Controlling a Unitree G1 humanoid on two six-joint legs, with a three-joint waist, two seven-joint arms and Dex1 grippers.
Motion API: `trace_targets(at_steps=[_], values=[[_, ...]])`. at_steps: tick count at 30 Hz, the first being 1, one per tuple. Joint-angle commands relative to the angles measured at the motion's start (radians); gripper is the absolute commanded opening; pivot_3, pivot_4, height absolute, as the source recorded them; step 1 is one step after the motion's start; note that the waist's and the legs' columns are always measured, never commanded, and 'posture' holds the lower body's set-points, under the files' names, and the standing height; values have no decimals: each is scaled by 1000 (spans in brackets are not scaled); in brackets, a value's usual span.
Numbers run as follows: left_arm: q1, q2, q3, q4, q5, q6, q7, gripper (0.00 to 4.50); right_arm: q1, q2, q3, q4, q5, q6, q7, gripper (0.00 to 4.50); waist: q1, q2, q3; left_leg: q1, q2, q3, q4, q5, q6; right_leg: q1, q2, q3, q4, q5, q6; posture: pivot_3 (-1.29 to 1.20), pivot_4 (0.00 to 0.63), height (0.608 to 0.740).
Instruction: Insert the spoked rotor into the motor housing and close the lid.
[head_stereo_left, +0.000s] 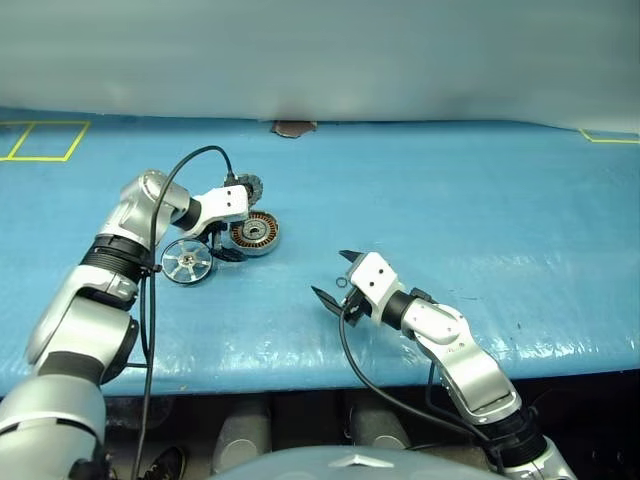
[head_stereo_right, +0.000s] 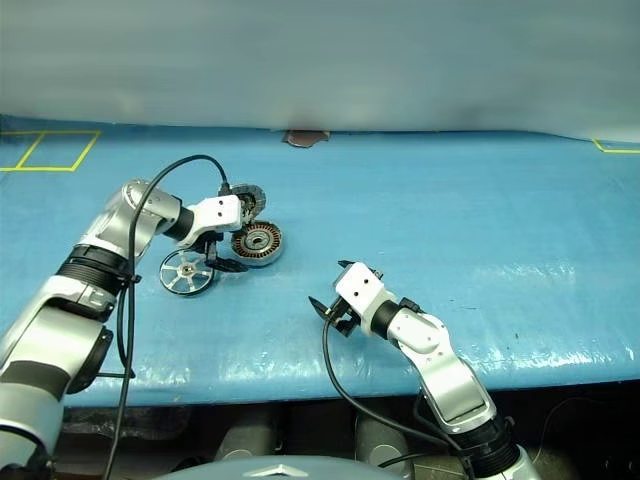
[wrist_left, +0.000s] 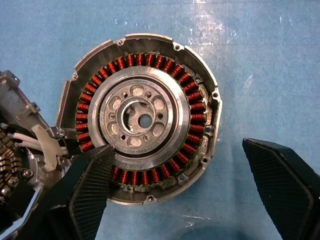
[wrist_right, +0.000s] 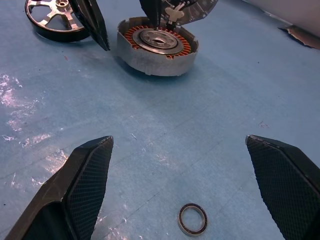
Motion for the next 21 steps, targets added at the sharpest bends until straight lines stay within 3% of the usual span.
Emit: trace_targets(at_steps=[1,11,21], values=[[-34,-9,23,7,-12,-21,-19,4500,-9,3,-23,-22,-6,-21,-12,4470,0,0,0,0,0,0,0,0,0,0,0,0,0,0,0,0,150,740],[-53,-23,84,0,-81,12,-49,4500,-5,8,-28,-17,-12,-26,-21,4470,-4,0,0,0,0,0,0,0,0,0,0,0,1,0,0,0,150,740],[-14,-1,43,-14,-37,-13,-62,4500,-14,11,-32,-11,-14,-28,-22,4470,-3,0,0,0,0,0,0,0,0,0,0,0,1,0,0,0,150,740]])
